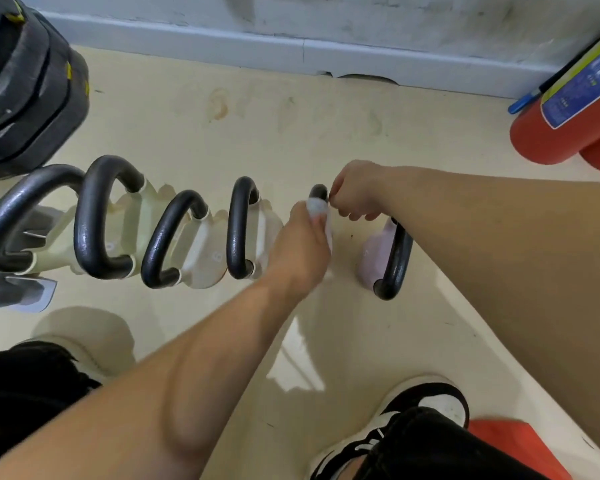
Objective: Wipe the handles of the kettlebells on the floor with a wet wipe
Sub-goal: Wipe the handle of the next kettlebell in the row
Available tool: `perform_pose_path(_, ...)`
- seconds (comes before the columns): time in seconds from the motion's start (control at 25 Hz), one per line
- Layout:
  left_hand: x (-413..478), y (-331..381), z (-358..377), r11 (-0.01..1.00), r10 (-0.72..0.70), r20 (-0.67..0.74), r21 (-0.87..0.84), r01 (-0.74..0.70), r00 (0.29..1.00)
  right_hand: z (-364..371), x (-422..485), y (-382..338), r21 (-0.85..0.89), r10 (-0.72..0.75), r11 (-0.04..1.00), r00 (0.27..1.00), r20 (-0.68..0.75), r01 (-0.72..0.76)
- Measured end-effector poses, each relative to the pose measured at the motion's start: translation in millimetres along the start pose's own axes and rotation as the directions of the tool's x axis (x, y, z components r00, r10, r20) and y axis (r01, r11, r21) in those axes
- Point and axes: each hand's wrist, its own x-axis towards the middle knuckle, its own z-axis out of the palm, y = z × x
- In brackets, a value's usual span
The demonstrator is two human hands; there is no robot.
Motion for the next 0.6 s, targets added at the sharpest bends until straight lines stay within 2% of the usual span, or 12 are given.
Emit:
perform_pose_path(0.04, -12.2, -16.0, -11.1, 0.896, 0.266, 0.083, 0.347, -0.278, 0.96, -1.4, 1.0, -0.6, 0.042, 0.001, 0.999, 0.999, -0.04, 0.001)
perform_pose_path(0.08, -32.7, -24.3, -17.1, 0.81, 0.331, 0.177, 0.451, -0.376, 0.927, -3.2, 2.1, -1.0, 0.103, 0.005, 0.995, 0.997, -0.071, 0.002)
perform_pose_path(0.12, -39.2, -42.1, -18.9, 0.811, 0.344, 0.223, 0.419, -0.408, 0.912, -3.8, 3.1, -1.3, 0.176, -0.003, 0.984, 0.996, -0.091, 0.019)
perform_pose_path(0.2, -36.5, -35.3, -19.0, 0.837, 0.347, 0.199, 0.376, -0.398, 0.917, -2.7, 2.3, -0.9, 0.291, -0.017, 0.956, 0.995, -0.099, 0.045)
perform_pose_path(0.24, -28.9, -22.0, -18.2, 0.873, 0.286, 0.162, 0.361, -0.326, 0.945, -0.9, 1.8, 0.2, 0.327, -0.019, 0.944, 0.995, -0.094, 0.049)
perform_pose_path(0.32, -1.3, 10.4, -5.0, 0.858, 0.085, 0.205, 0.482, -0.176, 0.975, 0.5, 1.7, 2.6, 0.349, -0.009, 0.936, 0.997, -0.077, 0.036)
perform_pose_path(0.4, 5.7, 55.9, 8.4, 0.789, -0.035, 0.211, 0.606, -0.102, 0.977, 0.4, 1.0, 1.8, 0.344, -0.002, 0.939, 0.999, -0.05, 0.019)
perform_pose_path(0.48, 8.8, 68.3, 15.0, 0.647, 0.012, 0.305, 0.724, -0.24, 0.952, -0.4, -0.2, -1.4, 0.334, 0.009, 0.942, 0.999, -0.043, 0.006)
perform_pose_path(0.52, 13.2, 61.1, 17.7, 0.7, 0.02, 0.285, 0.681, -0.217, 0.958, -0.4, -1.7, -2.7, 0.33, 0.016, 0.944, 0.999, -0.044, -0.001)
perform_pose_path(0.6, 5.6, 18.9, 8.2, 0.759, 0.166, 0.232, 0.591, -0.274, 0.958, 1.1, -3.8, -4.5, 0.312, 0.012, 0.95, 0.999, -0.049, 0.004)
